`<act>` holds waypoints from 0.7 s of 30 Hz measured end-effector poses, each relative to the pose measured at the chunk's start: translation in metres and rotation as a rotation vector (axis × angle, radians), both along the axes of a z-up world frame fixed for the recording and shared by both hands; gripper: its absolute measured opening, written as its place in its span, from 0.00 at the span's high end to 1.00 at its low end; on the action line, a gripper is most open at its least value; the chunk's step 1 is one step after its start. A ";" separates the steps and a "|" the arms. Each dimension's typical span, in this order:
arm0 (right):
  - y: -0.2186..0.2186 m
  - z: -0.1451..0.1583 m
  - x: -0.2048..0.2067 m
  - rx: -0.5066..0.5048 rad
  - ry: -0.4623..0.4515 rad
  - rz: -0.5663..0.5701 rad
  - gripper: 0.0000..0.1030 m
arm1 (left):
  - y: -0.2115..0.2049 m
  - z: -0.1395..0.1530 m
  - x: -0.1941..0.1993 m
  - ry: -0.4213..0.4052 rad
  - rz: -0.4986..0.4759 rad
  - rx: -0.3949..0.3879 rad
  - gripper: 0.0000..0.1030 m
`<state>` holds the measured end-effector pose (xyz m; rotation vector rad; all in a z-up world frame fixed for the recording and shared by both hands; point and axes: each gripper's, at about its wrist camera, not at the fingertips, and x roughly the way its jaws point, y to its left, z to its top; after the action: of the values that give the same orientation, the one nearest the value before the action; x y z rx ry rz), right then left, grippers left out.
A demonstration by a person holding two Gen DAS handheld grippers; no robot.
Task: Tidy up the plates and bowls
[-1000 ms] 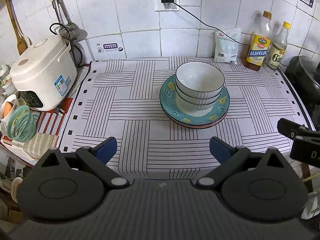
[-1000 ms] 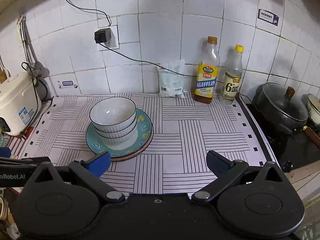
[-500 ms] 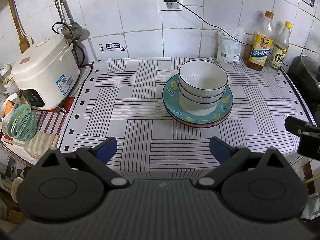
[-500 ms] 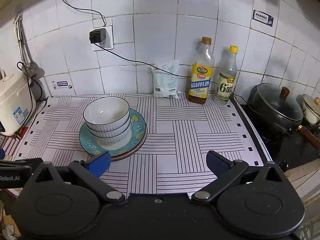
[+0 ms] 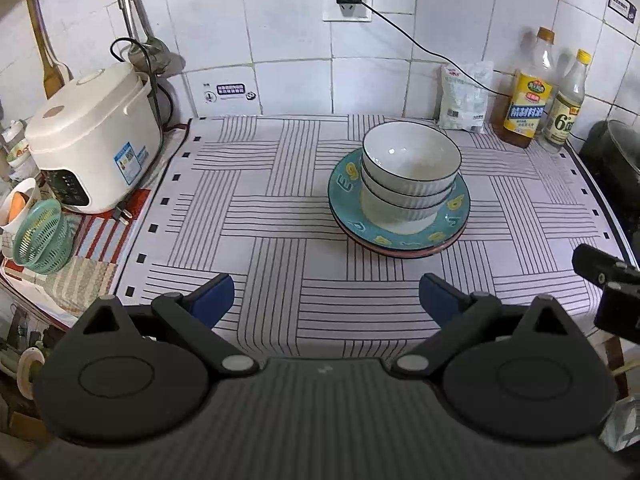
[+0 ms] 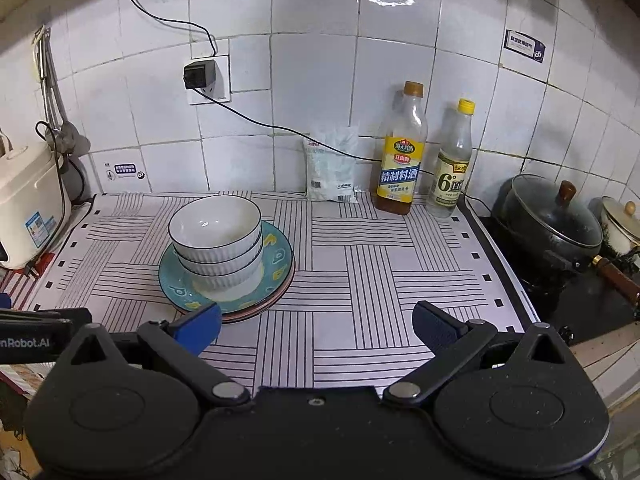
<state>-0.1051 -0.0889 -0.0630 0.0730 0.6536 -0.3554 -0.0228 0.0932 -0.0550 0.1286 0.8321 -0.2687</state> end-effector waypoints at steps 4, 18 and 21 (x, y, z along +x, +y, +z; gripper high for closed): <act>0.000 -0.002 0.000 -0.004 0.001 0.001 0.00 | -0.003 -0.001 -0.003 -0.018 -0.019 0.022 0.03; 0.001 -0.010 0.006 0.002 0.019 0.005 0.00 | -0.009 -0.003 -0.001 -0.012 -0.032 0.006 0.03; -0.002 -0.013 0.009 0.011 0.027 0.006 0.00 | -0.010 -0.005 0.000 -0.006 -0.033 0.008 0.03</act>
<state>-0.0961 -0.0910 -0.0756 0.0769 0.6819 -0.3479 -0.0223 0.0833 -0.0603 0.1507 0.8262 -0.2956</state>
